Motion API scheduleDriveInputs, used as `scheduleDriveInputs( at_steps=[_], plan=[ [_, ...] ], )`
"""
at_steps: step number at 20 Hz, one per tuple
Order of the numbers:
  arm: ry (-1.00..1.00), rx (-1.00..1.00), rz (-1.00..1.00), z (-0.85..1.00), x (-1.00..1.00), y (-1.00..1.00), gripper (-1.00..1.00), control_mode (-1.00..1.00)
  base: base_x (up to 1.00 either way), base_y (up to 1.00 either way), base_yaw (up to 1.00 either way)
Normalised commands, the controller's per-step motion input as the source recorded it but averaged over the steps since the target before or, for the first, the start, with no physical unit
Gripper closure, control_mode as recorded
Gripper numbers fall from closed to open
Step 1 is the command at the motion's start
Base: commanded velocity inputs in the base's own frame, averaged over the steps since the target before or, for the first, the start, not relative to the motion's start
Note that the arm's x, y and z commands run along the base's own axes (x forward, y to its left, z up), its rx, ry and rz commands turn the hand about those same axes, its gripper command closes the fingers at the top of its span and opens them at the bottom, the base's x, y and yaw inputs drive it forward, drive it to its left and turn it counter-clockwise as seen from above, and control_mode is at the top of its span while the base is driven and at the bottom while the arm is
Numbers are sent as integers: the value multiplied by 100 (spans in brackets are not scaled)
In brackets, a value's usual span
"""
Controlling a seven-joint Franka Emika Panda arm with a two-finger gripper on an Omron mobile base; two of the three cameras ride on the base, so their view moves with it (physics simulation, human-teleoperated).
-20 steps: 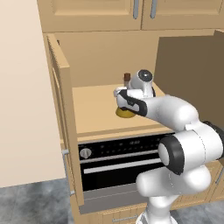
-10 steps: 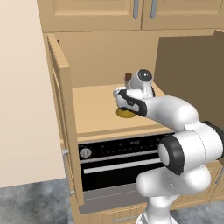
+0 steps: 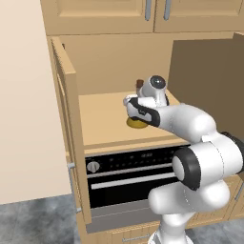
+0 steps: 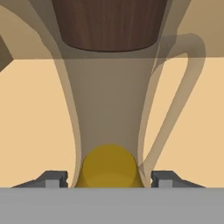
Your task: Retrieve the bottle and the shaker from the cabinet and place them next to the mixing bowl on the counter. Then add garlic from the fridge to the mixing bowl.
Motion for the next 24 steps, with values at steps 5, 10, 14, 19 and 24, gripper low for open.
scheduleDriveInputs(
  at_steps=[5, 10, 14, 19, 24],
  plan=[
    [-1, 0, 0, 0, -14, 0, 100, -100, 0, 0, 0],
    [-15, 0, 1, 0, -94, -18, 100, -100, 0, 0, 0],
    [-18, 0, 2, 1, -100, -27, 100, -100, 0, 0, 0],
    [-14, 0, 2, 41, -100, -22, 100, -100, 0, 0, 0],
    [0, 0, 1, 80, -86, -12, 100, -100, 0, 0, 0]
  ],
)
